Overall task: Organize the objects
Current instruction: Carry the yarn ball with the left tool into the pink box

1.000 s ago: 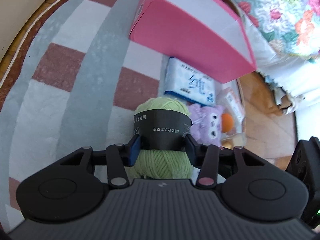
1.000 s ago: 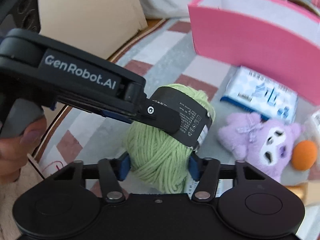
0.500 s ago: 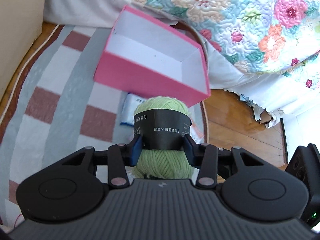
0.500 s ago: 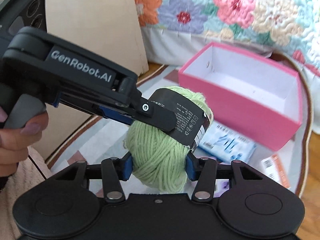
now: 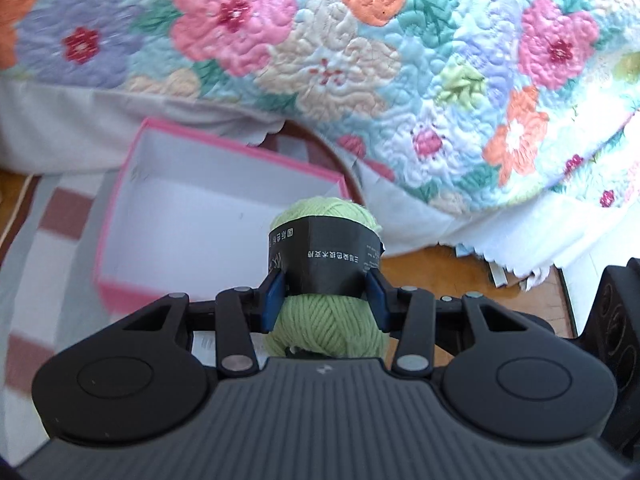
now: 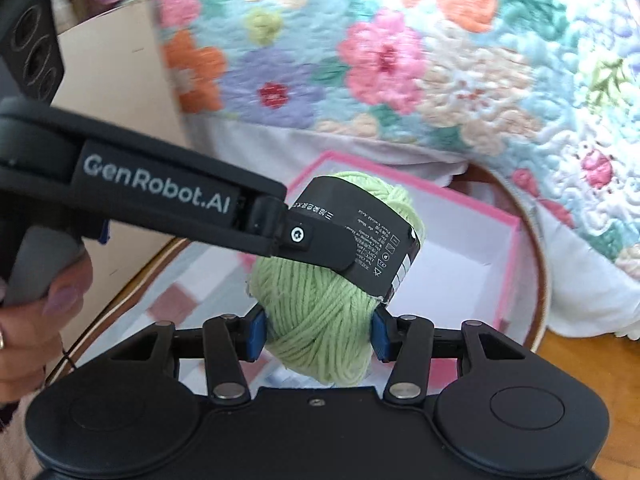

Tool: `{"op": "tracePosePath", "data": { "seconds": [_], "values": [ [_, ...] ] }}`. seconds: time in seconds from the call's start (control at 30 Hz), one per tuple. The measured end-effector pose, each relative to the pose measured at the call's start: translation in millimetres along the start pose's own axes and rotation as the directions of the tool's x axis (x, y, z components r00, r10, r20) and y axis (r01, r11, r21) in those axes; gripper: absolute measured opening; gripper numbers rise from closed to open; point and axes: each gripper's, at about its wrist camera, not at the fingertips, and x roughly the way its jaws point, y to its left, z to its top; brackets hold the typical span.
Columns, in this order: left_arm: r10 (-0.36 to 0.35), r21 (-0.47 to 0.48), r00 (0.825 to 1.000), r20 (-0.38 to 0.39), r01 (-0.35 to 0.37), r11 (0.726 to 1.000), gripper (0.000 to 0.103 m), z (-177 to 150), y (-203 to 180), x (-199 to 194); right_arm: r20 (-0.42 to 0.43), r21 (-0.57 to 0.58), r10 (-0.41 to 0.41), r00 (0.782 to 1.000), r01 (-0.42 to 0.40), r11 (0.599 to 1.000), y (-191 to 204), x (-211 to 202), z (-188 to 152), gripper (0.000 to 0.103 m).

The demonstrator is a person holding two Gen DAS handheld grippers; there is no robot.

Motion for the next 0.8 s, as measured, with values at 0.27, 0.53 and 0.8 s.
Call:
{"op": "tracePosePath", "data": {
  "seconds": [0.27, 0.53, 0.8],
  "values": [
    [-0.019, -0.053, 0.997, -0.075, 0.015, 0.998, 0.043, 49.3, 18.0, 107.4, -0.037, 0.086, -0.060, 0.998, 0.063, 0.994, -67.3, 73.2, 24.7, 0.055],
    [-0.050, -0.146, 0.984, -0.168, 0.026, 0.989, 0.044, 65.8, 52.8, 179.8, -0.153, 0.086, -0.131, 0.979, 0.146, 0.986, -93.6, 137.8, 32.5, 0.055],
    [-0.082, -0.164, 0.971, -0.223, 0.045, 0.985, 0.045, 64.8, 70.8, 217.7, -0.253, -0.062, -0.271, 0.929, 0.264, 0.963, -90.1, 183.3, 32.7, 0.055]
  ]
}}
